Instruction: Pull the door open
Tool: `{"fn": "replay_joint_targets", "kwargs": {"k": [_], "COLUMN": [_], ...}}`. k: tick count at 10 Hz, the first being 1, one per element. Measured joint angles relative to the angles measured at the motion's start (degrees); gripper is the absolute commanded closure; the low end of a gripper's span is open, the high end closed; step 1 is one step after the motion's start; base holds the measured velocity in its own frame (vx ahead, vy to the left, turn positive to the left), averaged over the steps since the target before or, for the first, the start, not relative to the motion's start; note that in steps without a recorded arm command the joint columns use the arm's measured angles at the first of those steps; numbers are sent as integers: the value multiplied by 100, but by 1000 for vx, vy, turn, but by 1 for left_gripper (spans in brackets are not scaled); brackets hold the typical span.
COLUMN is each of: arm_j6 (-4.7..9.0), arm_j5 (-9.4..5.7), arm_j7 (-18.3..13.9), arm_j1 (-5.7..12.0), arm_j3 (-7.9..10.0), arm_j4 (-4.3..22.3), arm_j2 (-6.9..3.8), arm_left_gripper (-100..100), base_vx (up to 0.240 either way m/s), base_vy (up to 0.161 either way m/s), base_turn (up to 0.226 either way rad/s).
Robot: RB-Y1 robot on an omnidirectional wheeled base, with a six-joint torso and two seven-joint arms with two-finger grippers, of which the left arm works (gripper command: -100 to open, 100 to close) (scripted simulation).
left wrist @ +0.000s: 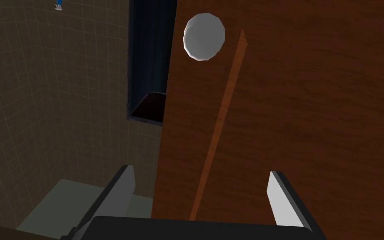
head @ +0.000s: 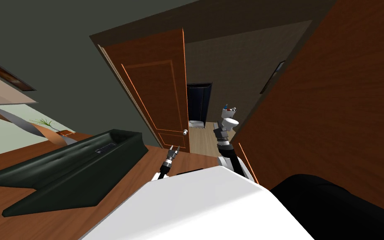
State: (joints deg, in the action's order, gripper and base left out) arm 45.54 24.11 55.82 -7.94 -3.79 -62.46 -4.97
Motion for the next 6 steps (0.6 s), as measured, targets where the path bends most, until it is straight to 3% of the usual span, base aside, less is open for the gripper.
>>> {"fn": "replay_joint_targets", "kwargs": {"k": [4,6], "arm_j6": [39,130], "arm_j5": [127,187], "arm_j7": [337,576], "arm_j1": [107,232], "arm_j3": [-14,6], "arm_j4": [319,646], "arm_j2": [16,51], "arm_left_gripper": [-100,-100], "base_vx": [108,136], "base_vy": [-45,-96], "base_turn": [76,105]}}
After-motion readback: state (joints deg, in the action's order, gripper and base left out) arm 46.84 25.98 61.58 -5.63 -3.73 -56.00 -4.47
